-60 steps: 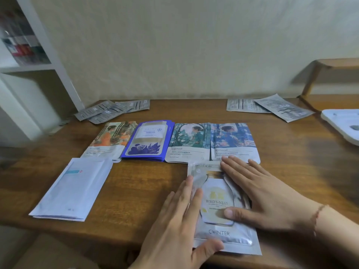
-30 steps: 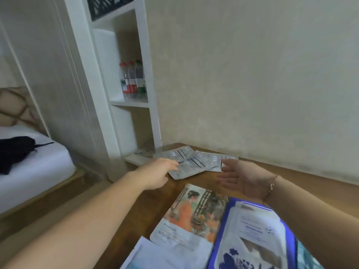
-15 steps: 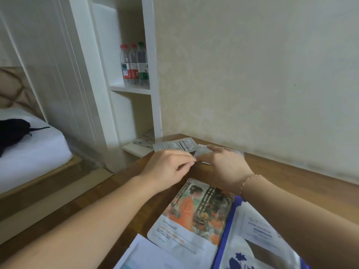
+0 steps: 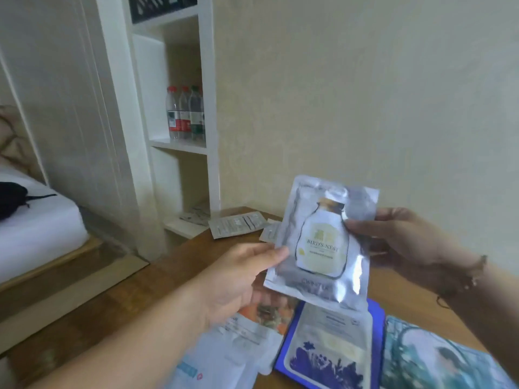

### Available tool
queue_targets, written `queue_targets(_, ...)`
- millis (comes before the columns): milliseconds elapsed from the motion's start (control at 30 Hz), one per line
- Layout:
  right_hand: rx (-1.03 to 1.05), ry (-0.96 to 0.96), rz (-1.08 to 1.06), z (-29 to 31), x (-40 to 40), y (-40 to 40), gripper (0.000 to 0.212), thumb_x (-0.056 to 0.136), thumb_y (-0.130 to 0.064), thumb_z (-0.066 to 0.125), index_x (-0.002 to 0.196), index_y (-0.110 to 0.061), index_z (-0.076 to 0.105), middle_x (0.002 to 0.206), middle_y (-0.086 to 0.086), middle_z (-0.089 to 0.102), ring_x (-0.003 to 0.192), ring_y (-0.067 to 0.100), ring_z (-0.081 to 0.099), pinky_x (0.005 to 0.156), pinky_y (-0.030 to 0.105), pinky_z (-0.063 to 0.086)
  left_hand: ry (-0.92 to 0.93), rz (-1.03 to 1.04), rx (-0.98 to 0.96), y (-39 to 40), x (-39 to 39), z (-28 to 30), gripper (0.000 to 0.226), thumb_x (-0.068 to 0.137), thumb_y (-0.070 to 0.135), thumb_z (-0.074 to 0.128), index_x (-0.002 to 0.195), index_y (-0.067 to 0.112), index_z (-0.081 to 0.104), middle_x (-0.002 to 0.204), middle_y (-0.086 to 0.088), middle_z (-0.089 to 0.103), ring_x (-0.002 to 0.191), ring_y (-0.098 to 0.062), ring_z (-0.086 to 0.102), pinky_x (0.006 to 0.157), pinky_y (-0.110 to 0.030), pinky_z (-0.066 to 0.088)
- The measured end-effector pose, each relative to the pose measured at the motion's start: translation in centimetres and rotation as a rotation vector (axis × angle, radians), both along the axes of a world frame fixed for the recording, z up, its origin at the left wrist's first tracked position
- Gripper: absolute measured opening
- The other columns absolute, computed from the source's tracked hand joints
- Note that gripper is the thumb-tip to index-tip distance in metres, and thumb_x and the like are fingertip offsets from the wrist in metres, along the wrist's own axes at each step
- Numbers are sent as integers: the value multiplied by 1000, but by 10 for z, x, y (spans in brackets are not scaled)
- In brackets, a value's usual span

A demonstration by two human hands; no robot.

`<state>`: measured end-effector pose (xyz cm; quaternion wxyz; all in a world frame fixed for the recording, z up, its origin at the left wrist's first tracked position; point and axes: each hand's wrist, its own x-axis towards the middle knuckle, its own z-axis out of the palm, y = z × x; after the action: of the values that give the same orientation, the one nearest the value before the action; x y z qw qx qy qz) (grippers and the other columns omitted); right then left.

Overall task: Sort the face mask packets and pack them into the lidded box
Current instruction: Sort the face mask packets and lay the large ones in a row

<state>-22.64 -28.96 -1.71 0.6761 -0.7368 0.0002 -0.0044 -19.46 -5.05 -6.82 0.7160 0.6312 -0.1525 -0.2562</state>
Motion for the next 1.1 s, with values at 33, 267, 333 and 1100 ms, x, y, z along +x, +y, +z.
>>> queue_targets(33, 27, 53, 24, -1, -14, -4, 18, 72, -15, 69, 86, -7, 76, 80, 10, 74, 58, 17, 67, 53, 27, 56, 20, -70, -41, -5, -18, 2, 32, 91, 25, 65, 114, 2, 66, 104, -14, 73, 90, -28, 67, 69, -33, 59)
queue_targets(267, 34, 80, -188, -15, -112, -45, 22, 91, -14, 59, 108, -1, 64, 74, 9, 61, 53, 17, 55, 40, 21, 46, -60, -129, 67, -35, -127, 4, 36, 87, 21, 63, 122, 14, 63, 107, -7, 74, 85, -12, 71, 53, -19, 51)
queue_targets(333, -12, 56, -284, -29, -145, -63, 23, 92, -8, 59, 114, -1, 62, 72, 8, 58, 50, 13, 52, 37, 18, 42, -88, -120, 89, -44, -163, -5, 45, 81, 21, 67, 124, 26, 55, 99, -10, 75, 70, -16, 68, 47, -20, 46)
queue_targets(1100, -600, 30, -471, -125, -273, -88, 19, 73, -29, 83, 89, -26, 73, 62, -10, 62, 51, 4, 54, 48, 10, 38, -553, -127, 643, -51, -280, -76, 36, 77, 51, 73, 105, 60, 52, 74, 22, 62, 76, 9, 54, 68, -5, 40)
